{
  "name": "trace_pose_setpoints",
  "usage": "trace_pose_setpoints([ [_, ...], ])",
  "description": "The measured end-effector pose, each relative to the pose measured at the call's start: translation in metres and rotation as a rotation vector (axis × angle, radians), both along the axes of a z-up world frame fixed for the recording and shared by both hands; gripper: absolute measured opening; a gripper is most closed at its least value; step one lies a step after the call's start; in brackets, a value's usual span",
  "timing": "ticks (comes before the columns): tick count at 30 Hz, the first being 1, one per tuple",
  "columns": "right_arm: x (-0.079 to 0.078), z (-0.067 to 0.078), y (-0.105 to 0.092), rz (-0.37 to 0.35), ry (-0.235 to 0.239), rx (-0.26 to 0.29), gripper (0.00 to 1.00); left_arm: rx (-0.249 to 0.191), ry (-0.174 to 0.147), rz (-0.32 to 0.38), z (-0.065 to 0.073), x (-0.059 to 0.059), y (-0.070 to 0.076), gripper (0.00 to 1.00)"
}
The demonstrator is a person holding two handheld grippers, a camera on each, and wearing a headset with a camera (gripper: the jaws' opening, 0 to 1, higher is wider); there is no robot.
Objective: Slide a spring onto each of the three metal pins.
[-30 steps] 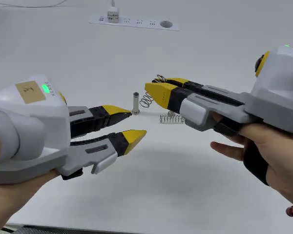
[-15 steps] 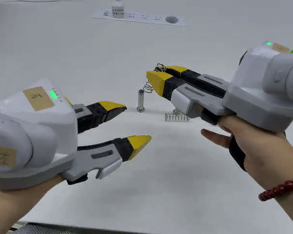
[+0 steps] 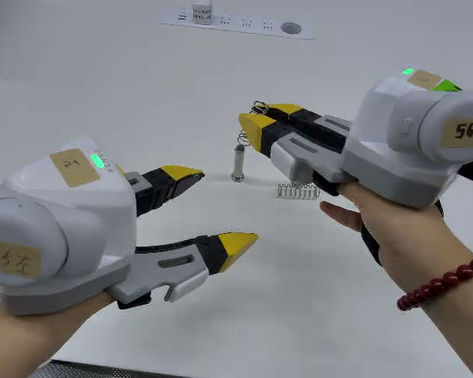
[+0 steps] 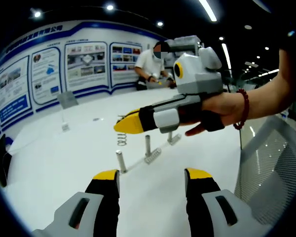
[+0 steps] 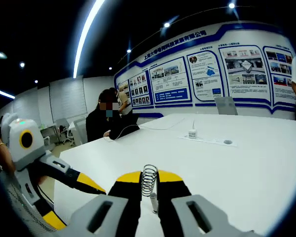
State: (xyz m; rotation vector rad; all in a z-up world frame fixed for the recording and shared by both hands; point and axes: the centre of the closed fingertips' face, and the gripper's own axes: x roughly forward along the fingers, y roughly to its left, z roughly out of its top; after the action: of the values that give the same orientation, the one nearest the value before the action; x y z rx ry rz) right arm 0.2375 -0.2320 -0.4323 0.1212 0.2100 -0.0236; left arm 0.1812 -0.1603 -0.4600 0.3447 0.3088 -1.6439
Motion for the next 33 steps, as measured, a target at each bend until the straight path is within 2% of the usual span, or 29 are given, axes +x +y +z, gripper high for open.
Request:
trace_pose_setpoints([
  [8, 0.006, -0.011, -0.002, 0.012, 0.028, -0.057, 0.12, 0.005, 0.017, 0.013, -0.003, 0.002, 0.000, 0.58],
  [21, 0.012, -0.021, -0.003, 0.017, 0.052, -0.071, 0.12, 0.014, 0.031, 0.022, -0.007, 0.005, 0.000, 0.62],
  [26, 0.012, -0.026, -0.002, 0.025, 0.075, -0.112, 0.12, 0.017, 0.033, 0.024, -0.008, 0.006, 0.000, 0.62],
  [33, 0.013, -0.032, 0.001, 0.032, 0.101, -0.123, 0.12, 0.020, 0.038, 0.029, -0.008, 0.007, 0.000, 0.61],
])
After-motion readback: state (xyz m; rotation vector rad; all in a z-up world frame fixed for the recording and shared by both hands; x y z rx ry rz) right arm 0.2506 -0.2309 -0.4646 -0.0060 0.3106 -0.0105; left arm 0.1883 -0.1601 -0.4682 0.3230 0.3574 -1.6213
